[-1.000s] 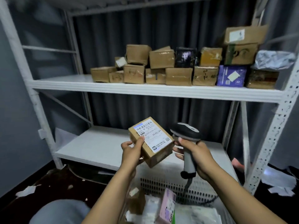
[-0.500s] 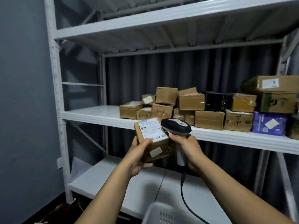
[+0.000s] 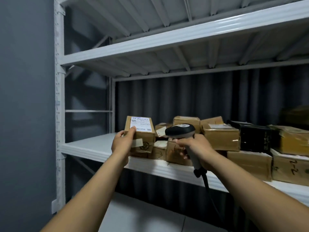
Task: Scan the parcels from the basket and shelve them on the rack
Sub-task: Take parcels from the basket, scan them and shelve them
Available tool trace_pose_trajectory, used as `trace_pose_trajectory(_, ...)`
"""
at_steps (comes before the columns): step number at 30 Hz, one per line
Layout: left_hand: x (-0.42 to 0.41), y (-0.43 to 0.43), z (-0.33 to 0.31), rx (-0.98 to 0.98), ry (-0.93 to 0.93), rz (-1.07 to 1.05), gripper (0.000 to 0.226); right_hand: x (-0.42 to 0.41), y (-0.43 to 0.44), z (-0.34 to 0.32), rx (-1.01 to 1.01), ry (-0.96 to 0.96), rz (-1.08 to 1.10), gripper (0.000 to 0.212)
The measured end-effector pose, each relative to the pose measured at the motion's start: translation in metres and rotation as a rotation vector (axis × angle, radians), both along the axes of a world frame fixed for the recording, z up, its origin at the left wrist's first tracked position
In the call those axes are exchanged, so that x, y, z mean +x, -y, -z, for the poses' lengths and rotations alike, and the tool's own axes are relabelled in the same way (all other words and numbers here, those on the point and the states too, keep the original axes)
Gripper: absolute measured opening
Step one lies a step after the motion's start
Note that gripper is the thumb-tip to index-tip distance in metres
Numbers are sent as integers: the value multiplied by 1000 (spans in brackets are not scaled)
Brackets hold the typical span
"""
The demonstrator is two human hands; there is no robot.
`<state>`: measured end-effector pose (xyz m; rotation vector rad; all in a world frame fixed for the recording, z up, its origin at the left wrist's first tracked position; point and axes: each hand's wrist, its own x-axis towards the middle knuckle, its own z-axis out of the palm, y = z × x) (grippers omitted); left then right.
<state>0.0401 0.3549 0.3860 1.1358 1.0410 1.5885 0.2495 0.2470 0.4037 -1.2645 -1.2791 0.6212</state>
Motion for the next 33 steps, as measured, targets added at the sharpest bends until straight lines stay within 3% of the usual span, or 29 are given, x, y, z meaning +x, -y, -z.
trace_pose_trajectory(7, 5, -86, -24, -31, -134, -90, 38, 12, -48, -21, -32, 48, 51, 12)
trace_pose_trajectory(13, 9, -120, -34, -43, -430, -163, 56, 11, -70, -29, -43, 107, 64, 16)
trace_pose_trajectory(18, 11, -115, -24, 227, -769, -272, 84, 5, -80, -32, -56, 153, 58, 12)
trace_pose_trajectory(22, 22, -102, -9, 255, -966, -266, 89, 3, -87, -31, -67, 171, 80, 17)
trace_pose_trajectory(28, 36, -116, -9, 245, -827, -333, 64, 8, -97, -32, -79, 204, 103, 21)
trace_pose_trajectory(33, 49, -143, -12, 231, -848, -292, 62, 12, -102, -29, -60, 208, 104, 18)
